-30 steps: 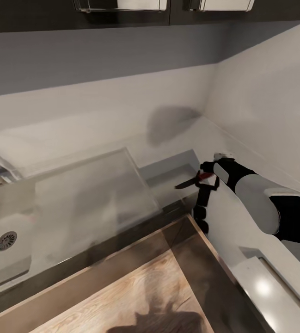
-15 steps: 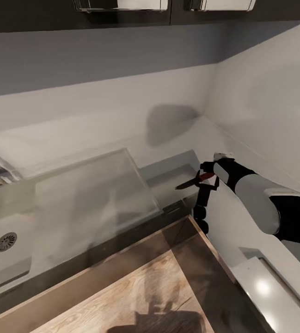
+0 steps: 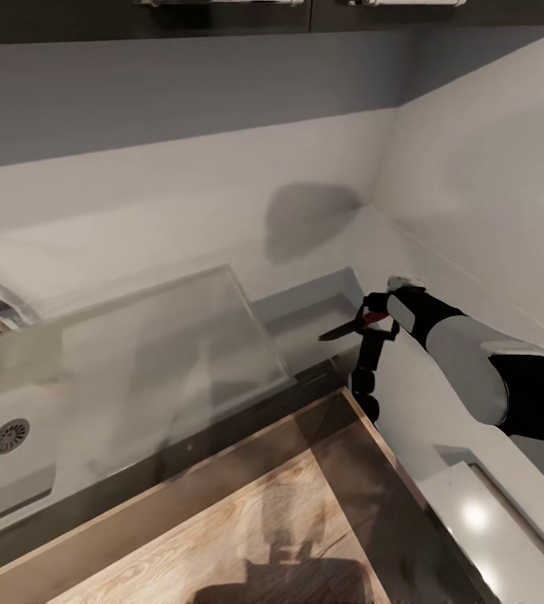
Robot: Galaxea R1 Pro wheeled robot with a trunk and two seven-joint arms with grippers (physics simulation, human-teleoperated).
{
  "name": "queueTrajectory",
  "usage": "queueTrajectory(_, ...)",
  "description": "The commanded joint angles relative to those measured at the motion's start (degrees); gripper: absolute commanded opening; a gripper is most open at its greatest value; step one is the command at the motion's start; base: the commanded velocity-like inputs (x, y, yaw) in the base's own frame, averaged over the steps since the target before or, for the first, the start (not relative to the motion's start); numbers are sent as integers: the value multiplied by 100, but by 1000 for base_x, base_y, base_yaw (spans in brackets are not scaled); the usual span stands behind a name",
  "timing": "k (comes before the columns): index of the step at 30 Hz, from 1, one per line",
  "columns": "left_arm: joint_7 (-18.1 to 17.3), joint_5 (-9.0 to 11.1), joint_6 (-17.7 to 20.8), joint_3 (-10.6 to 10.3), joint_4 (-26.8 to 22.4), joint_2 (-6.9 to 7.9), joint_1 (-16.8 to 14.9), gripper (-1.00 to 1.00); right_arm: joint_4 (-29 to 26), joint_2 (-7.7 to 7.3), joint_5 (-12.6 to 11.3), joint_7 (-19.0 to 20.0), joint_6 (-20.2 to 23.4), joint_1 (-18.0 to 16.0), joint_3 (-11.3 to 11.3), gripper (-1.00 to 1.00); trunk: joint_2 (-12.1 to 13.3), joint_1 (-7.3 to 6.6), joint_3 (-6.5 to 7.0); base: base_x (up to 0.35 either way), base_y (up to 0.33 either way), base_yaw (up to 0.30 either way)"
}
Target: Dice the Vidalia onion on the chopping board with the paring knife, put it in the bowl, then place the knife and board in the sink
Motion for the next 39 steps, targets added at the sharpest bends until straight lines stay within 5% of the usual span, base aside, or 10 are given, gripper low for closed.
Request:
queueTrajectory(1, 40, 45, -12, -48, -9, 6, -1, 100, -2, -1, -33, -25, 44, 2, 45, 100, -7, 5, -17, 0, 0, 0)
queueTrajectory(39, 40, 45, -12, -48, -9, 6, -1, 100, -2, -1, -24, -25, 44, 3, 45, 100, -7, 5, -96, -64, 0, 0)
